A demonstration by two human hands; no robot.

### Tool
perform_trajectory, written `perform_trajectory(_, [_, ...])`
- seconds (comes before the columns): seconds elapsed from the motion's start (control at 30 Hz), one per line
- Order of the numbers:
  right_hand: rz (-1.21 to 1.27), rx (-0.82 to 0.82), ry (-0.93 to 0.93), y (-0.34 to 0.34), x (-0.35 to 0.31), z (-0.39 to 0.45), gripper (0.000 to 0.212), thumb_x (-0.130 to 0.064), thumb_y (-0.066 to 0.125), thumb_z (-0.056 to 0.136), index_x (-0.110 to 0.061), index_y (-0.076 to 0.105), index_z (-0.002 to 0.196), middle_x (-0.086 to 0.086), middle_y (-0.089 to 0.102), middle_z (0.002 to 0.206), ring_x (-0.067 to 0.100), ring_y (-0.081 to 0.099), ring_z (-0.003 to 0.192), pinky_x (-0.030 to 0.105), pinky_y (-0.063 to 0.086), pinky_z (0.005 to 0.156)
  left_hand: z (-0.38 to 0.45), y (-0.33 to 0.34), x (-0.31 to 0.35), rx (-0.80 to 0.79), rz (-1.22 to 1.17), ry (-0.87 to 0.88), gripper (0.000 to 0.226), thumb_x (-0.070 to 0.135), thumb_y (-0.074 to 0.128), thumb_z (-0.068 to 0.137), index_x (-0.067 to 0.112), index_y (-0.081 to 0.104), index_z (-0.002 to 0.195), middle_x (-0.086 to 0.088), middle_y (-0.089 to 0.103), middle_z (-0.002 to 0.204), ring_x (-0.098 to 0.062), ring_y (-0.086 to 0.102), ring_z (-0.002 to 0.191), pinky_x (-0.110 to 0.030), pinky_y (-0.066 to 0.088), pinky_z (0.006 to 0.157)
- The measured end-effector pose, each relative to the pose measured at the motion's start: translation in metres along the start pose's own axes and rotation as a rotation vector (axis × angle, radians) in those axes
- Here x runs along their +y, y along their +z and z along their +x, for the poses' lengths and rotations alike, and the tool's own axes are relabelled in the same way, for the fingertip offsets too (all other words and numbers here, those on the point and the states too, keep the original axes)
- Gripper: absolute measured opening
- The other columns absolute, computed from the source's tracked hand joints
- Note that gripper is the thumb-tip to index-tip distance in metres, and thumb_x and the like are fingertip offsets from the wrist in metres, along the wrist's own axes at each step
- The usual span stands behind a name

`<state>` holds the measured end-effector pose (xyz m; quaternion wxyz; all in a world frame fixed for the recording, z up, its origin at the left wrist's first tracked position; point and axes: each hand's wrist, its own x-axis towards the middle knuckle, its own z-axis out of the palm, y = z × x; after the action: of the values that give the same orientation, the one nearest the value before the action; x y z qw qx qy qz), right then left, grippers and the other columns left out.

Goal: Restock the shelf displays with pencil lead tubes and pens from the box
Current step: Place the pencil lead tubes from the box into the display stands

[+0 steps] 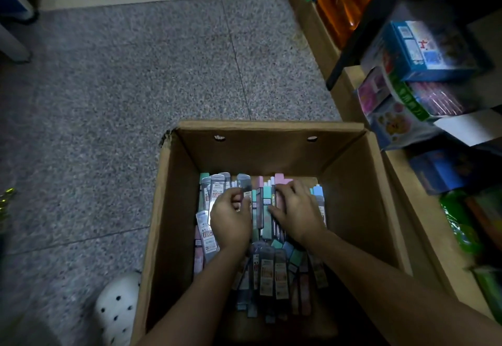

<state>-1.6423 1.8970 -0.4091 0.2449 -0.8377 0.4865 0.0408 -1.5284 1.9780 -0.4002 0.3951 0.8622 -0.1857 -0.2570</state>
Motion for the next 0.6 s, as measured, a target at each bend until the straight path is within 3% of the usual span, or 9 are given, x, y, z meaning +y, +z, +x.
perform_trajectory(0.07, [0.079,0.014,0.01,0.007,-0.012,0.004,0.05,-0.041,0.06,0.092,-0.016,0.05,0.135,0.005,0.049,0.128,0.022,0.047,0.12,0.033,0.041,0.097,-0.003,-0.003,-0.001,-0.003,-0.139,-0.043,0.016,0.012,0.063,0.091,0.016,0.067,0.107,-0.001,0.067,0.088,-0.015,0.063,0.082,-0.029,0.052,0.075])
perform_trajectory(0.2, [0.112,0.085,0.199,0.016,-0.034,0.021,0.044,-0.042,0.053,0.095,-0.014,0.057,0.128,0.01,0.051,0.13,0.027,0.05,0.119,0.036,0.047,0.093,-0.008,-0.007,-0.011,-0.021,-0.281,-0.086,0.013,0.009,0.06,0.093,0.015,0.062,0.104,-0.006,0.063,0.083,-0.017,0.056,0.075,-0.019,0.043,0.065])
perform_trajectory(0.3, [0.136,0.104,0.326,0.018,-0.045,0.03,0.042,-0.043,0.053,0.095,-0.012,0.061,0.123,0.012,0.049,0.131,0.029,0.052,0.117,0.036,0.047,0.09,-0.01,-0.009,-0.015,-0.039,-0.347,-0.155,0.012,0.007,0.057,0.094,0.011,0.06,0.105,-0.009,0.064,0.086,-0.014,0.055,0.075,-0.012,0.042,0.066])
perform_trajectory(0.4, [0.263,0.153,0.378,0.019,-0.05,0.029,0.031,-0.035,0.061,0.091,-0.011,0.068,0.108,0.011,0.054,0.123,0.027,0.059,0.105,0.032,0.048,0.082,-0.005,-0.009,-0.015,-0.056,-0.361,-0.191,0.01,0.008,0.055,0.096,0.013,0.058,0.104,-0.014,0.067,0.094,-0.017,0.057,0.081,-0.024,0.045,0.078])
perform_trajectory(0.5, [0.513,0.166,0.366,0.01,-0.045,0.015,0.01,-0.024,0.068,0.088,-0.017,0.066,0.094,0.003,0.066,0.094,0.022,0.064,0.089,0.027,0.049,0.073,-0.002,-0.009,-0.009,-0.086,-0.35,-0.219,0.016,0.011,0.052,0.098,0.008,0.057,0.113,-0.018,0.067,0.106,-0.03,0.062,0.099,-0.039,0.049,0.093])
perform_trajectory(0.6, [0.657,0.144,0.334,-0.008,-0.038,-0.011,0.015,-0.015,0.068,0.089,-0.018,0.053,0.086,-0.006,0.057,0.07,0.016,0.058,0.071,0.024,0.042,0.064,-0.009,-0.017,0.005,-0.177,-0.388,-0.29,0.019,0.012,0.052,0.098,0.009,0.053,0.116,-0.019,0.065,0.112,-0.034,0.062,0.103,-0.046,0.05,0.095])
